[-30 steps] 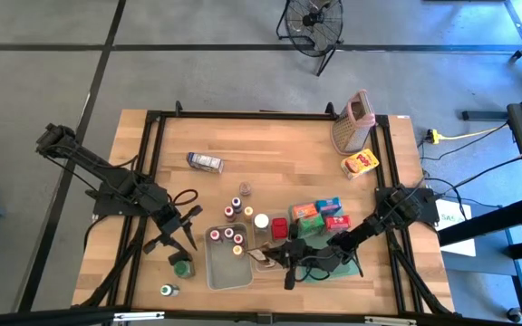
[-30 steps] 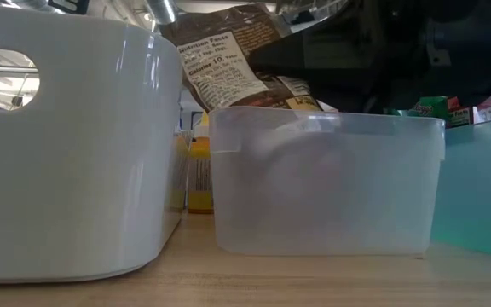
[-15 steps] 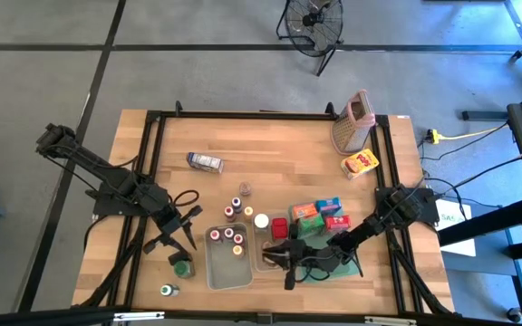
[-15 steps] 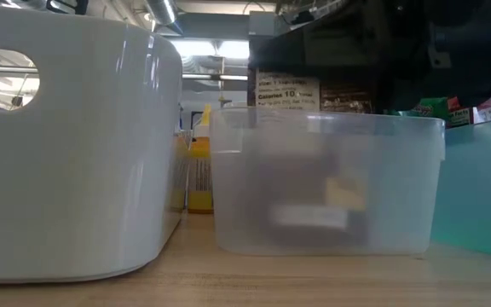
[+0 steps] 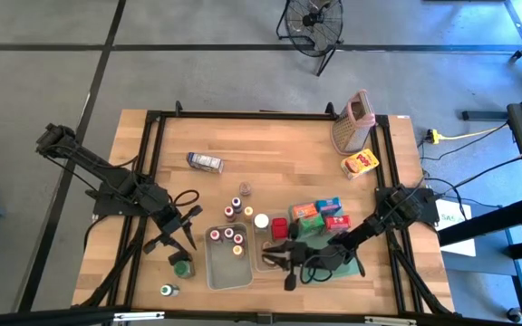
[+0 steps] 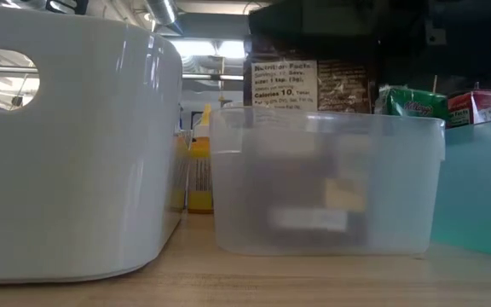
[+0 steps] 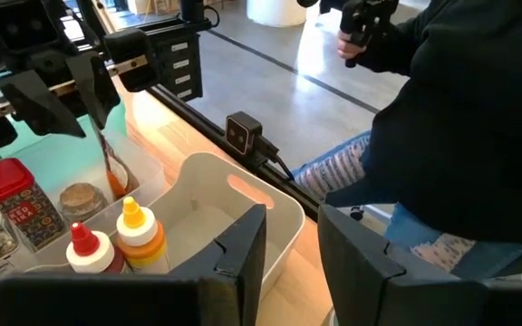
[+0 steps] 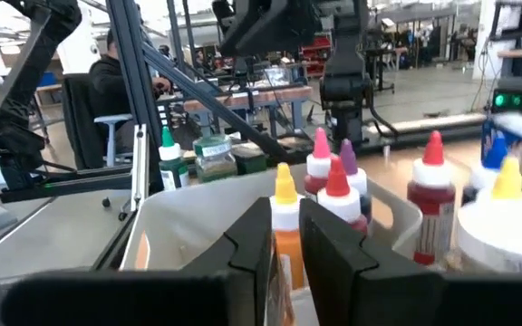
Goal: Pick & Place Kitchen Items
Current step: Put the orange seasoning pack into the white bin, then put the blue cereal box into the blue bin
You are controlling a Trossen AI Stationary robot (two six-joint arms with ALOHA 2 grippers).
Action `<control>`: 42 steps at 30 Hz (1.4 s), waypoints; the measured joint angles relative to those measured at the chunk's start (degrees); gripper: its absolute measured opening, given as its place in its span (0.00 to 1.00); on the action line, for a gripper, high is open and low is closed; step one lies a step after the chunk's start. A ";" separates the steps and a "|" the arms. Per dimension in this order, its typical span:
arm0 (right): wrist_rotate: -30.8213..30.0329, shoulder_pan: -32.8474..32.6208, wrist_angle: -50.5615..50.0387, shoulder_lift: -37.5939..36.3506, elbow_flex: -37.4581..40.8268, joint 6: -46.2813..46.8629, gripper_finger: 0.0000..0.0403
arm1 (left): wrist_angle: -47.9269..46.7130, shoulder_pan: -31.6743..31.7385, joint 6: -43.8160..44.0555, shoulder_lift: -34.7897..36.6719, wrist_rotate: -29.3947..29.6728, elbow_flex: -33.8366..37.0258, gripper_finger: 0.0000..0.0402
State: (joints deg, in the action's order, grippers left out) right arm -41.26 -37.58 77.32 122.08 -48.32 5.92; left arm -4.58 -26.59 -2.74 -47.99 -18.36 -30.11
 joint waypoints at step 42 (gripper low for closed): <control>0.85 -1.10 5.89 -5.79 -5.52 -37.59 0.16 | -1.76 3.52 -4.45 6.48 6.83 -0.07 0.24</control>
State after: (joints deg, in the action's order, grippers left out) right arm -40.41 -38.69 83.21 116.29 -53.84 -31.68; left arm -6.34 -23.07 -7.19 -41.51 -11.53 -30.17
